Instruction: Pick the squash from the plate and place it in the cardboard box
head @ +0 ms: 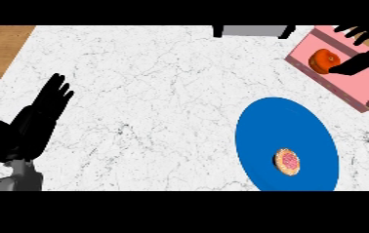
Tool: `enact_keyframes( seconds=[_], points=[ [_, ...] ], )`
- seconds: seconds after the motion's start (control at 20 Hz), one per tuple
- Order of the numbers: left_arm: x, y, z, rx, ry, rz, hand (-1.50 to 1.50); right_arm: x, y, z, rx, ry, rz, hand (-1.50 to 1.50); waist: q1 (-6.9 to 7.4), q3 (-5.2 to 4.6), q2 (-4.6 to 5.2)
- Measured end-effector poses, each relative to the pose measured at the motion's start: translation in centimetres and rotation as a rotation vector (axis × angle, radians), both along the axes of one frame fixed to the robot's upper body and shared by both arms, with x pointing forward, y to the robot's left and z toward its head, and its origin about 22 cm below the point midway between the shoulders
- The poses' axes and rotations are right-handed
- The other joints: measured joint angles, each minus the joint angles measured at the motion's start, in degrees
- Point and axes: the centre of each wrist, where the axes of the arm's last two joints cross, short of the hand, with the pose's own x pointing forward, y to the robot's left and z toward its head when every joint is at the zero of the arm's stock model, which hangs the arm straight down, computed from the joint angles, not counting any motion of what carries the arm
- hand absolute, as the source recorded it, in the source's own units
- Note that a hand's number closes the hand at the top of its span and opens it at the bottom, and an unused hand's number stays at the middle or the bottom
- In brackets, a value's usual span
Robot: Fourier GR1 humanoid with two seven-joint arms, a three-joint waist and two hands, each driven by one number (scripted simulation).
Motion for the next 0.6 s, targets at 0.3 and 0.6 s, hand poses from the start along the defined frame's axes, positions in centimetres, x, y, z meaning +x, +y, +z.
enact_keyframes(
  seconds=[0.3,0.6],
  points=[
    [-0.1,-0.4,-0.1,-0.002,0.010,0.002,0.00,-0.3,-0.8,-1.0,0.169,-0.131,0.036,-1.50,-0.40,0.05,-0.16],
    [-0.1,-0.4,-0.2,-0.004,0.006,0.013,0.00,-0.7,-2.4,0.2,0.461,-0.323,-0.060,-1.50,-0.79,0.04,-0.30]
  ],
)
